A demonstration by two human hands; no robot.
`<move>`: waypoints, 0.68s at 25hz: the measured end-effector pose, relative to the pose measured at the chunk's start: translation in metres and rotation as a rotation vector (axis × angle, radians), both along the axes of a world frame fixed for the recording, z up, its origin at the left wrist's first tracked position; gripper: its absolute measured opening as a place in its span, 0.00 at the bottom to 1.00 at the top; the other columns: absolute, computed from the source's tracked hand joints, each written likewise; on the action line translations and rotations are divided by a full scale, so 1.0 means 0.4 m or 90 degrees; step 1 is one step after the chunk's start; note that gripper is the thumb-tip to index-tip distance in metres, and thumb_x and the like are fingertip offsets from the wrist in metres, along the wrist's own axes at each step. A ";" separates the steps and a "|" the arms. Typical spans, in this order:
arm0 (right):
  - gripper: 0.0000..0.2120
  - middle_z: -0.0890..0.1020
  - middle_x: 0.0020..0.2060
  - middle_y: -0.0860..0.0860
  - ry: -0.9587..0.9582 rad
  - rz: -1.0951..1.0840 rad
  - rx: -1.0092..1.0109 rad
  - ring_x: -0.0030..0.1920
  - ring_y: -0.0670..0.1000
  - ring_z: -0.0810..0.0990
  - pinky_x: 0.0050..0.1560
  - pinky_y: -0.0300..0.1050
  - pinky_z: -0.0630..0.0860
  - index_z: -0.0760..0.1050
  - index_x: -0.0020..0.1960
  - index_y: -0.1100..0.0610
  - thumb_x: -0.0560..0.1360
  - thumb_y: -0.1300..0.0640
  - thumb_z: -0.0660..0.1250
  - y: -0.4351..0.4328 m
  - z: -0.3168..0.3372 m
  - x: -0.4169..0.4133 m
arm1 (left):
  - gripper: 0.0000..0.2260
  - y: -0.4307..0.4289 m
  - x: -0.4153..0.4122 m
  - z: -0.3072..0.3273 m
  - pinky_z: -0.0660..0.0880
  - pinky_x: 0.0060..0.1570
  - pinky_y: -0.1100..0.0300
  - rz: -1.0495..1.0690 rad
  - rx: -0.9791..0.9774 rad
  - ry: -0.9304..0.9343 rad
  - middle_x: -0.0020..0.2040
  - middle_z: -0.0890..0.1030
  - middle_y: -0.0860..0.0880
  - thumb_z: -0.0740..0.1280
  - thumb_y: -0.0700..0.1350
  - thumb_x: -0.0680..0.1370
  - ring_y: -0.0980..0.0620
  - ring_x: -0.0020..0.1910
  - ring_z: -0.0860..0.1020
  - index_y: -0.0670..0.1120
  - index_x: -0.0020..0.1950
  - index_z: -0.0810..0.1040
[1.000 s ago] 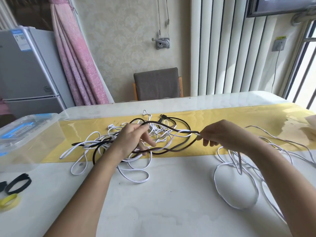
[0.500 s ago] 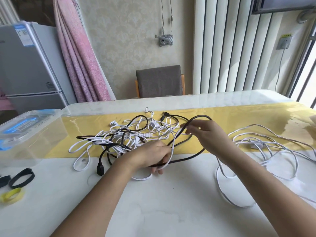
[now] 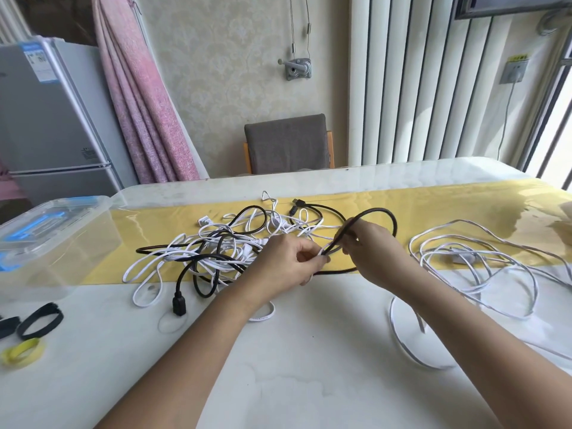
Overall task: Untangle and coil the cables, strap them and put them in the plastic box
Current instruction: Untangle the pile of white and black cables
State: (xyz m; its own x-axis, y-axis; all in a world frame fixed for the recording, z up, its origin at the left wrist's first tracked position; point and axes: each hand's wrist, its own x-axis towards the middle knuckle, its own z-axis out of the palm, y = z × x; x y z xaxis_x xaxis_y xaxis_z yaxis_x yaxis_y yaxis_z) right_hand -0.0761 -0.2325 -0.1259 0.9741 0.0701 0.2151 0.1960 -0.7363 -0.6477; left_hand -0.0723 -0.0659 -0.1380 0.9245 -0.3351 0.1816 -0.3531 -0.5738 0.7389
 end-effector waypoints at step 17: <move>0.11 0.62 0.20 0.48 -0.021 0.149 0.035 0.22 0.47 0.59 0.23 0.35 0.56 0.84 0.40 0.52 0.77 0.53 0.65 -0.048 0.062 -0.027 | 0.10 0.160 0.073 0.054 0.72 0.29 0.58 0.329 -0.215 -0.163 0.30 0.79 0.47 0.53 0.44 0.83 0.53 0.22 0.78 0.49 0.43 0.69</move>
State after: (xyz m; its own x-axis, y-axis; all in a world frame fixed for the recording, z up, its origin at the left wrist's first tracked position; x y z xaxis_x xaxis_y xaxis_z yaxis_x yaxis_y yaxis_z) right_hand -0.0869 -0.2517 -0.1012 0.9252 0.2801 0.2561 0.3786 -0.6323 -0.6760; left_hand -0.0431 -0.0019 -0.1163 0.8647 0.2534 0.4336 -0.2830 -0.4674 0.8375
